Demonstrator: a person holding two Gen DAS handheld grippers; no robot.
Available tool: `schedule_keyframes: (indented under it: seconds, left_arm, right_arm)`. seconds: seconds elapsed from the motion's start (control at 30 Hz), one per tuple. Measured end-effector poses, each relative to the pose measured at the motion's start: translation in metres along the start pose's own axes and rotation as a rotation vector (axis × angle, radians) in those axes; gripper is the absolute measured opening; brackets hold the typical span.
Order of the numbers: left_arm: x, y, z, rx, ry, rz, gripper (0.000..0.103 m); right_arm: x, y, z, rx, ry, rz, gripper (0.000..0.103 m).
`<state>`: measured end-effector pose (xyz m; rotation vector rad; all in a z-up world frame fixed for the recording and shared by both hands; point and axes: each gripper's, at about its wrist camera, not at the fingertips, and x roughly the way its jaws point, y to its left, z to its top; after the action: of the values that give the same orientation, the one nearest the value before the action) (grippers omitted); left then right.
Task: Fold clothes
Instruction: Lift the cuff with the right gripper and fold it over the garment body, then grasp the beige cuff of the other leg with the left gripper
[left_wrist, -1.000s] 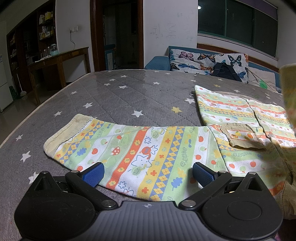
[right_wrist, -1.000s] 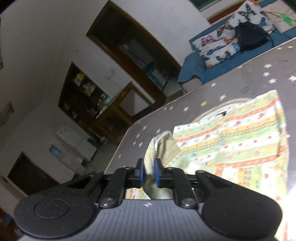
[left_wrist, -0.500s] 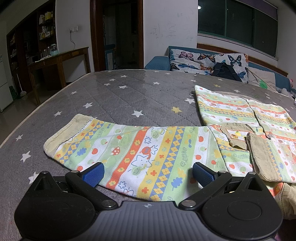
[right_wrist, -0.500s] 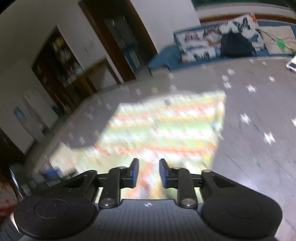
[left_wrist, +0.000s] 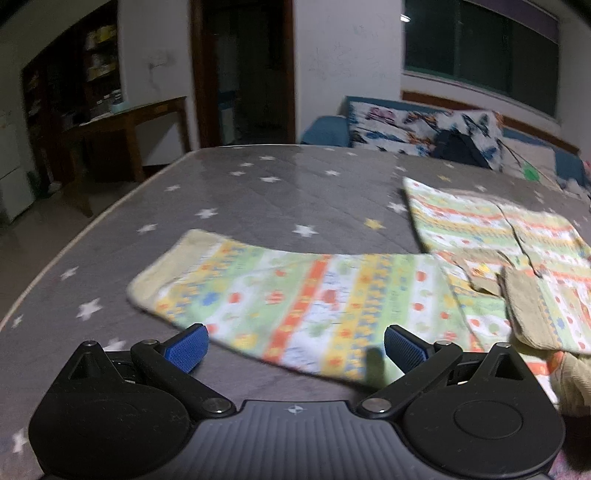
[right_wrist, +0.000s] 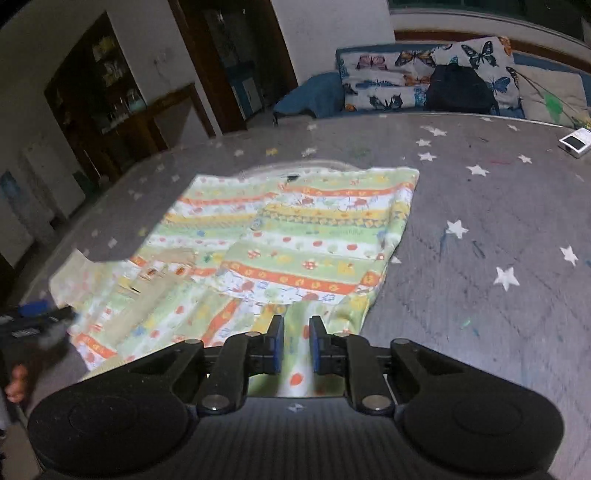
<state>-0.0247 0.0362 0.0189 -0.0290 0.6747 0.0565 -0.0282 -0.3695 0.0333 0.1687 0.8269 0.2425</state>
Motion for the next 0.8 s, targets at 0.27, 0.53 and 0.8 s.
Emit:
schedule_keyframes:
  seconds: [0.27, 0.53, 0.8]
  left_arm:
    - [-0.007, 0.067, 0.007, -0.223, -0.024, 0.114, 0.103]
    - [0.022, 0.090, 0.024, -0.314, -0.012, 0.131, 0.098]
    - [0.044, 0.088, 0.035, -0.308, -0.005, 0.157, 0.040]
  right_arm:
    - [0.001, 0.003, 0.005, -0.030, 0.004, 0.010, 0.016]
    - [-0.028, 0.026, 0.006, -0.130, -0.034, 0.029, 0.016]
    - [-0.053, 0.035, 0.005, -0.199, -0.069, 0.013, 0.017]
